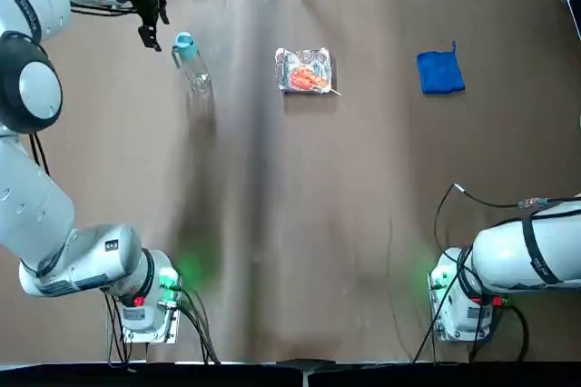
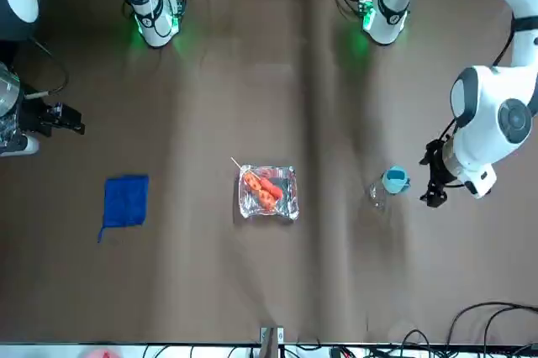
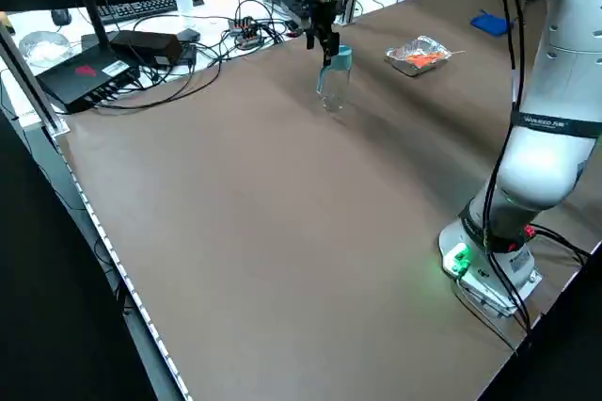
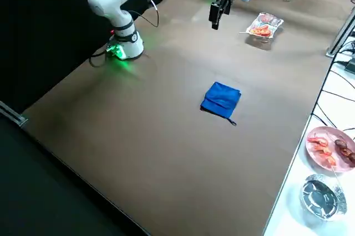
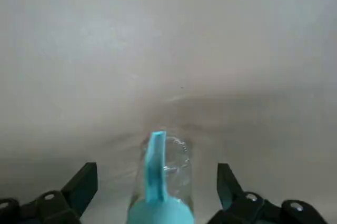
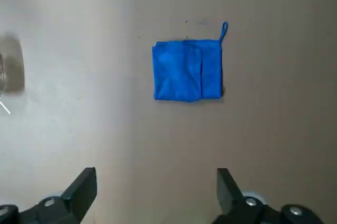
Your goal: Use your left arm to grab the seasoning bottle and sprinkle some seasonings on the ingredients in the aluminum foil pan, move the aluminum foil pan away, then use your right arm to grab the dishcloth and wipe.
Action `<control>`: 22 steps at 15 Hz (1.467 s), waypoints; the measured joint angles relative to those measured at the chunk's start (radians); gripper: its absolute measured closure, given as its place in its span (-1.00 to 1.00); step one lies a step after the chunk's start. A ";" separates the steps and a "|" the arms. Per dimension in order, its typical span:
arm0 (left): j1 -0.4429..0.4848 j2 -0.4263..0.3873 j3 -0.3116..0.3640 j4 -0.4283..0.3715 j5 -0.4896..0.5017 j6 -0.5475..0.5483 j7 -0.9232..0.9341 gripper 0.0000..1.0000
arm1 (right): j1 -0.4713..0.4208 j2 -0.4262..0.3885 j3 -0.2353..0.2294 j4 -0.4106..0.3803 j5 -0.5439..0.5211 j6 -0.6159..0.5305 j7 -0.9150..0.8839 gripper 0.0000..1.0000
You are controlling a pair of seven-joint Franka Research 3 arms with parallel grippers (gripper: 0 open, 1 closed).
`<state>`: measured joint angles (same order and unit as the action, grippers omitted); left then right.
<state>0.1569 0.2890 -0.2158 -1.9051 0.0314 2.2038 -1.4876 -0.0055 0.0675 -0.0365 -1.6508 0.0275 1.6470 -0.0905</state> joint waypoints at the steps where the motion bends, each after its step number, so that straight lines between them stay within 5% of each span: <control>1: 0.000 0.017 0.000 0.000 0.000 0.014 -0.031 -1.00 | 0.000 0.000 0.000 0.000 0.000 0.000 0.000 -1.00; 22: -0.052 0.138 0.004 0.000 0.141 0.035 -0.209 -0.93 | 0.006 0.000 0.005 0.000 0.000 0.000 0.000 -1.00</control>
<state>0.1050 0.4267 -0.2118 -1.9051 0.1721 2.2386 -1.6970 0.0005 0.0675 -0.0315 -1.6508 0.0275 1.6472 -0.0905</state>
